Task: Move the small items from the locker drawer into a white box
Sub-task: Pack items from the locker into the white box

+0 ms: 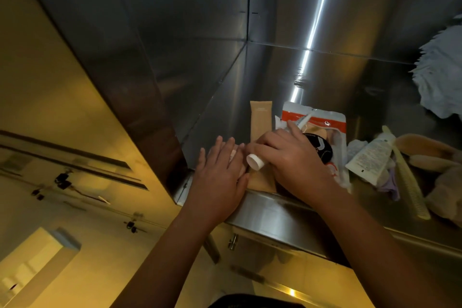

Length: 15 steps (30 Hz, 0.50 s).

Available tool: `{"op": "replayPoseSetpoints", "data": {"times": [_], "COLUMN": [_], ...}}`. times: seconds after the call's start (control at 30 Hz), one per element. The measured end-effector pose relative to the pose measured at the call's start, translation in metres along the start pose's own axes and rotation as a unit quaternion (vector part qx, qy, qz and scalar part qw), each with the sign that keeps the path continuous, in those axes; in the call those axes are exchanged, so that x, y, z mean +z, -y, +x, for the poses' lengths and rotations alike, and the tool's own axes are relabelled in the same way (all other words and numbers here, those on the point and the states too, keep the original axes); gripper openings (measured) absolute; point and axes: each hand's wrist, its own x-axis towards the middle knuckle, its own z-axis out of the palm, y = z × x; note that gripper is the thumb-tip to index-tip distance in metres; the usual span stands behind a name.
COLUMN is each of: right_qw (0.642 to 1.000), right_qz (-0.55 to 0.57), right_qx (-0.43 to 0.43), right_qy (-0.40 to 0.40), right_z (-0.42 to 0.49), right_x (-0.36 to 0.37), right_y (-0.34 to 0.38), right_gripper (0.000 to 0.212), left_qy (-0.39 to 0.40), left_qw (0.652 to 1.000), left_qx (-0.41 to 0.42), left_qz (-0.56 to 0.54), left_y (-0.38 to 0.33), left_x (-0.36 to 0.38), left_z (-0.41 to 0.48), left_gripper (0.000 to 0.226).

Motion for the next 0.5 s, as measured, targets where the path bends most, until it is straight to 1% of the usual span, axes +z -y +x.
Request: {"op": "replayPoseSetpoints", "data": {"times": [0.17,0.33,0.5], "right_qw": [1.0,1.0,0.999], "right_qz": [0.009,0.017,0.014], "right_qx": [-0.022,-0.026,-0.032], "right_qy": [-0.011,-0.003,-0.007], "right_z": [-0.01,-0.02,-0.031], "right_x": [-0.003,-0.006,-0.011], "right_y": [0.006,0.009,0.011], "right_gripper": [0.019,0.026,0.032], "left_qy": [-0.012,-0.015,-0.023], "left_qw": [1.0,1.0,0.999], "left_qx": [0.011,0.01,-0.004], "left_qz": [-0.005,0.005,0.027], "left_y": [-0.002,-0.006,-0.011], "left_x": [-0.001,0.0,0.002], "left_z": [-0.015,-0.024,-0.03], "left_gripper": [0.061,0.066,0.063]}}
